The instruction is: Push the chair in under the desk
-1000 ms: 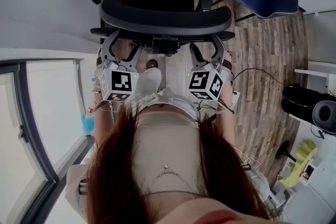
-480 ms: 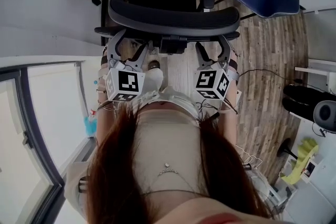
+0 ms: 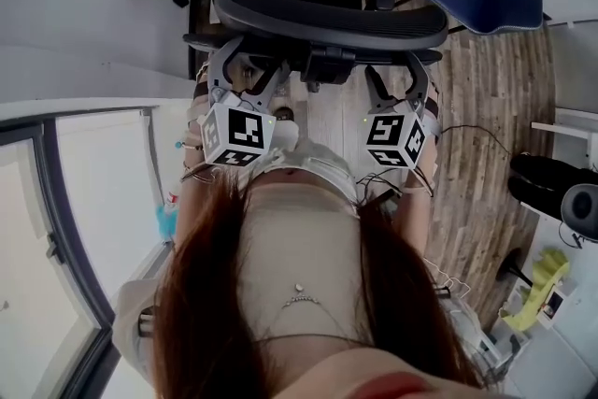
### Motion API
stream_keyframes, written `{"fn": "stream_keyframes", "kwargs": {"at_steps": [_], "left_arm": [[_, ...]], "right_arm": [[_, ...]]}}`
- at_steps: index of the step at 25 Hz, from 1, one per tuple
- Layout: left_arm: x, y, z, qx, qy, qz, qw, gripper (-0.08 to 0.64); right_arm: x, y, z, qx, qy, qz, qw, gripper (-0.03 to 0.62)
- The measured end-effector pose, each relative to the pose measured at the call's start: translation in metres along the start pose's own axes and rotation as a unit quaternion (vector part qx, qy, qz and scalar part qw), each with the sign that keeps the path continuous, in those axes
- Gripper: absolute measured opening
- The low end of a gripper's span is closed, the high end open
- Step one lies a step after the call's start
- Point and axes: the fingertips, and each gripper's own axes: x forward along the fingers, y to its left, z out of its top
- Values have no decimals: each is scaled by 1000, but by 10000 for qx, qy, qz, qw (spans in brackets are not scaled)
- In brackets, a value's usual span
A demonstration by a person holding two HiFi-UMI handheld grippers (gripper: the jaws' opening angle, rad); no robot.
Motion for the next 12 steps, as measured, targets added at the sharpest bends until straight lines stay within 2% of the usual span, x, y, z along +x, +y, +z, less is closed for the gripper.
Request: {"fn": "stream_keyframes", "kwargs": {"at_steps": [4,12], "left_arm": [[6,5,2,65,27,-88,9999,301],[18,11,3,150,58,-28,9999,301]], "right_arm": [[6,-4,3,28,31,-28,10000,296],[18,-11,5,68,90,0,9999,297]]}}
